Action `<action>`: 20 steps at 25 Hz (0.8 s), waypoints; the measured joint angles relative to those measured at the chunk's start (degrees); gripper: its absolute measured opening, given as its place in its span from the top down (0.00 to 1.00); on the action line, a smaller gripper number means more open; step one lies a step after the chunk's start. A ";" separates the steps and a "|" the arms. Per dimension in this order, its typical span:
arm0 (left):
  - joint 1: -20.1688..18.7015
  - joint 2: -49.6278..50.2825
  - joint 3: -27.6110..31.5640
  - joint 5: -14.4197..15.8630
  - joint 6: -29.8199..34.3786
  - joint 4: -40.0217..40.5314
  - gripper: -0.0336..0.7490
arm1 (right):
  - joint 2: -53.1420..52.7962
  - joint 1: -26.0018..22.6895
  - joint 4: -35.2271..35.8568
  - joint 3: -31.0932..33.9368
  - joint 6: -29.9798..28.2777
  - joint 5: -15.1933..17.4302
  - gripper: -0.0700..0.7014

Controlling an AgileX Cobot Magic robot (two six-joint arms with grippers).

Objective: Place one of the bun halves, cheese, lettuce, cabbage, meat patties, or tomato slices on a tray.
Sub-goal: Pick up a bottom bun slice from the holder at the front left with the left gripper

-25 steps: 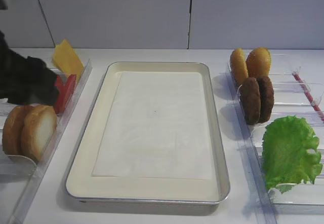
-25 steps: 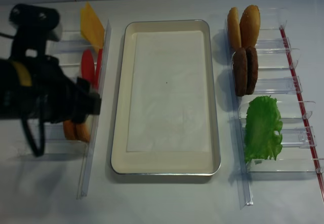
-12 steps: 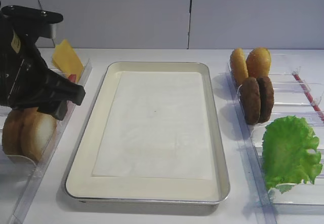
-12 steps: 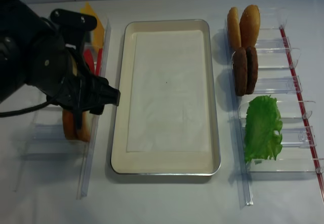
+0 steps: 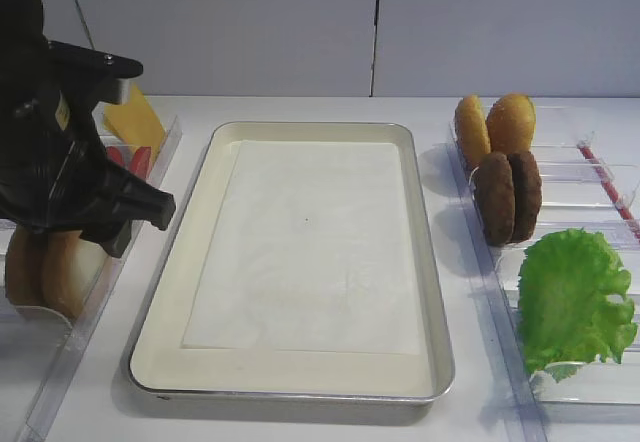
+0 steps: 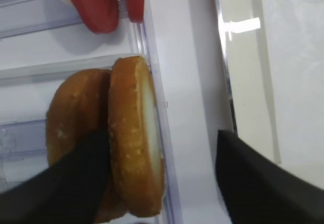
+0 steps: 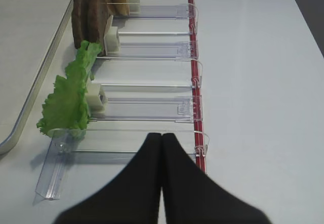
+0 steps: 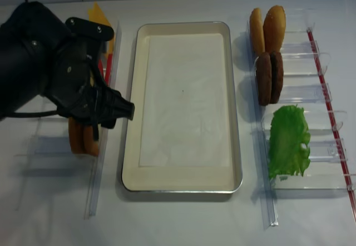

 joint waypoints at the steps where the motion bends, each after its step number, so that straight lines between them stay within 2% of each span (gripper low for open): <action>1: 0.00 0.49 0.00 0.23 0.00 0.14 0.39 | 0.00 0.00 0.00 0.00 0.00 0.00 0.95; 5: 0.00 1.37 0.00 1.45 -0.20 0.87 0.41 | 0.00 0.00 0.00 0.00 0.00 0.00 0.95; 12: 0.00 1.37 0.00 1.56 -1.53 1.40 0.43 | 0.00 0.00 0.00 0.00 0.00 0.00 0.95; 20: 0.00 1.37 0.00 1.63 -1.70 1.68 0.66 | 0.00 0.00 0.00 0.00 0.00 0.00 0.95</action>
